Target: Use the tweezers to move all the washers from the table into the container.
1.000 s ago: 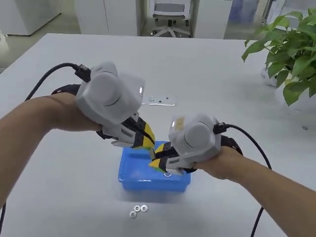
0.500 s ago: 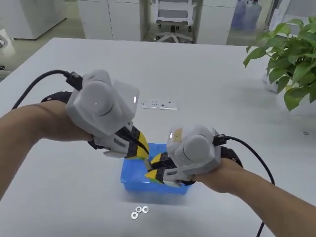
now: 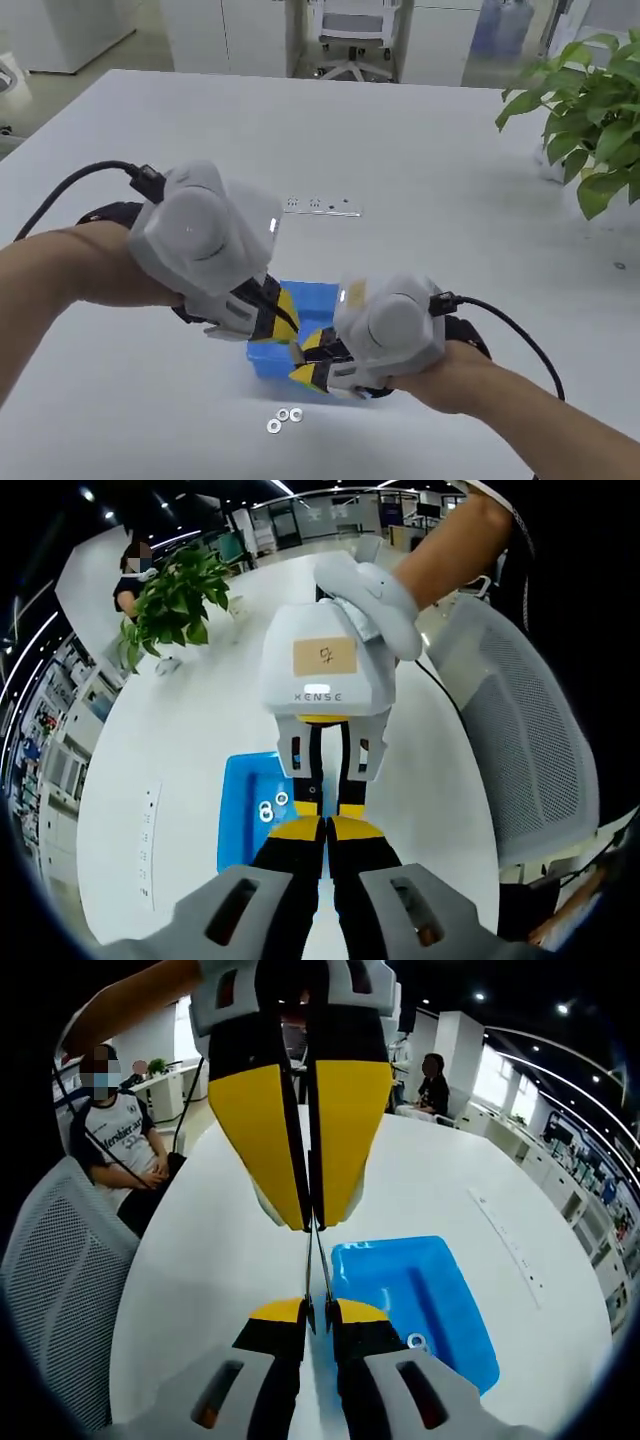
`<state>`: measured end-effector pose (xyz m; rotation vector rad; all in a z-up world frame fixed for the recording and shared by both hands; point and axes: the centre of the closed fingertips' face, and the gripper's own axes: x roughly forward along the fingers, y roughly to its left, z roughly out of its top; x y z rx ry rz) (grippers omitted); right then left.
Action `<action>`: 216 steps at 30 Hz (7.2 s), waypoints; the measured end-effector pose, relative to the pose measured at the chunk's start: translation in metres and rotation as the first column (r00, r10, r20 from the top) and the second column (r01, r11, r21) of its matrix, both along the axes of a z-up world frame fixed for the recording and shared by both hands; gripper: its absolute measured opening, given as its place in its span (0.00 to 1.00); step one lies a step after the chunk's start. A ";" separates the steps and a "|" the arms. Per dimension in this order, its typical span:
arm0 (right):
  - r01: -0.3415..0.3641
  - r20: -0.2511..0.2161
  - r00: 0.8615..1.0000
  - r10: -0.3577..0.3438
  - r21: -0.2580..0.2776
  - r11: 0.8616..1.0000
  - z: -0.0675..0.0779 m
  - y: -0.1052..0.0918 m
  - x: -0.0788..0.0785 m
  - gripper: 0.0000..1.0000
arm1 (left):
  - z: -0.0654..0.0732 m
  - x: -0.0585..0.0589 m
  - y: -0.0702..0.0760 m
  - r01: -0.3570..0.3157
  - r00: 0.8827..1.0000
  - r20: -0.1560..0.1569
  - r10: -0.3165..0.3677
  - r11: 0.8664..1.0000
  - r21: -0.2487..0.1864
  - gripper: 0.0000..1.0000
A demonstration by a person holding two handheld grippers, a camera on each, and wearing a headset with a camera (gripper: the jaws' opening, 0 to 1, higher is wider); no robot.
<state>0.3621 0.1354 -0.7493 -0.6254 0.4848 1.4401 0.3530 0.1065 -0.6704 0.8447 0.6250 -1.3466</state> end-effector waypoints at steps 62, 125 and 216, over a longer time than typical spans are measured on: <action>0.023 -0.117 0.993 -0.026 -0.026 0.999 -0.049 0.001 -0.023 0.10 | -0.043 -0.013 -0.001 -0.033 0.996 -0.082 0.034 0.999 0.011 0.05; 0.076 0.012 0.997 -0.077 0.028 0.997 0.020 -0.006 0.036 0.10 | 0.026 0.031 -0.010 0.009 1.000 0.020 -0.009 1.000 -0.026 0.05; 0.036 0.048 0.998 -0.035 -0.014 0.999 0.001 -0.002 0.054 0.12 | 0.006 0.046 0.002 -0.023 0.999 0.047 0.024 1.000 -0.006 0.05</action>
